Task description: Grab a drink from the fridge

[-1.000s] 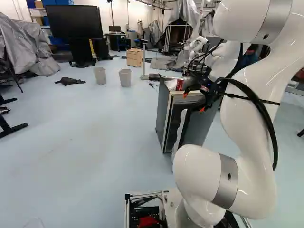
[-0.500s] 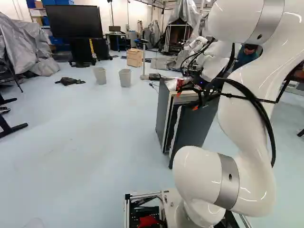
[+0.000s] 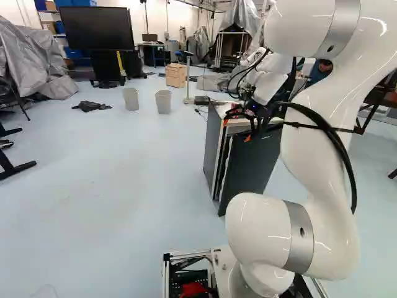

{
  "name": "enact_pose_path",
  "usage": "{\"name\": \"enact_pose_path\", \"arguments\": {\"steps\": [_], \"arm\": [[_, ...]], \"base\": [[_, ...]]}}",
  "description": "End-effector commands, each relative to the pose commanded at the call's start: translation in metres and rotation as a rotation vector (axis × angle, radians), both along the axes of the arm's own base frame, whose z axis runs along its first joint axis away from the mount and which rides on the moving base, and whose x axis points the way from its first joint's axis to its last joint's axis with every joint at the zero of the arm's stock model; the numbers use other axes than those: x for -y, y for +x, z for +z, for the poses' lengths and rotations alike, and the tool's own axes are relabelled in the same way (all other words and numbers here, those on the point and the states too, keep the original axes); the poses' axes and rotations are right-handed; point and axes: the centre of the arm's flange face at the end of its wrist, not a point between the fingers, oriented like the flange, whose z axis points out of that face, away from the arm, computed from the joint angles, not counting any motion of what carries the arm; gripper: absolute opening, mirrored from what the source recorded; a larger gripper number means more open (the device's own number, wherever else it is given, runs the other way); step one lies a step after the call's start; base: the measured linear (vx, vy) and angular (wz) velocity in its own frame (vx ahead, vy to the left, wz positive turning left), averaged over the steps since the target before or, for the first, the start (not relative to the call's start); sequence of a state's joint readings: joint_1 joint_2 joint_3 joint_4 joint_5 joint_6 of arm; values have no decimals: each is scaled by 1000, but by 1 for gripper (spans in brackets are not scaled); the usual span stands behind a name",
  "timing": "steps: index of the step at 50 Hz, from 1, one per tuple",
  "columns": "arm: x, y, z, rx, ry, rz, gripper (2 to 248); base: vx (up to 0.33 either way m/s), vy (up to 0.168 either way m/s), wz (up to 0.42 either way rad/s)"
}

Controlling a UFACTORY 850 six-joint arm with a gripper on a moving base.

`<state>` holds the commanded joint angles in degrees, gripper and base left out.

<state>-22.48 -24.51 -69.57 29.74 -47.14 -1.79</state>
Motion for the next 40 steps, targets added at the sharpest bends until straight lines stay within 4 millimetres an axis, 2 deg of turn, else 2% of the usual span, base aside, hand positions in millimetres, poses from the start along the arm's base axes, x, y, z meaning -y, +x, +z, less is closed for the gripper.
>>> {"name": "enact_pose_path", "arguments": {"steps": [12, 25, 40], "arm": [[-10, -3, 0, -5, 2, 14, 247], [-17, -24, -1, -19, -6, 19, 247], [-13, -50, -5, -1, -126, 62, 247]], "base": [[0, 0, 0], [0, 0, 0], [0, 0, 0]]}}
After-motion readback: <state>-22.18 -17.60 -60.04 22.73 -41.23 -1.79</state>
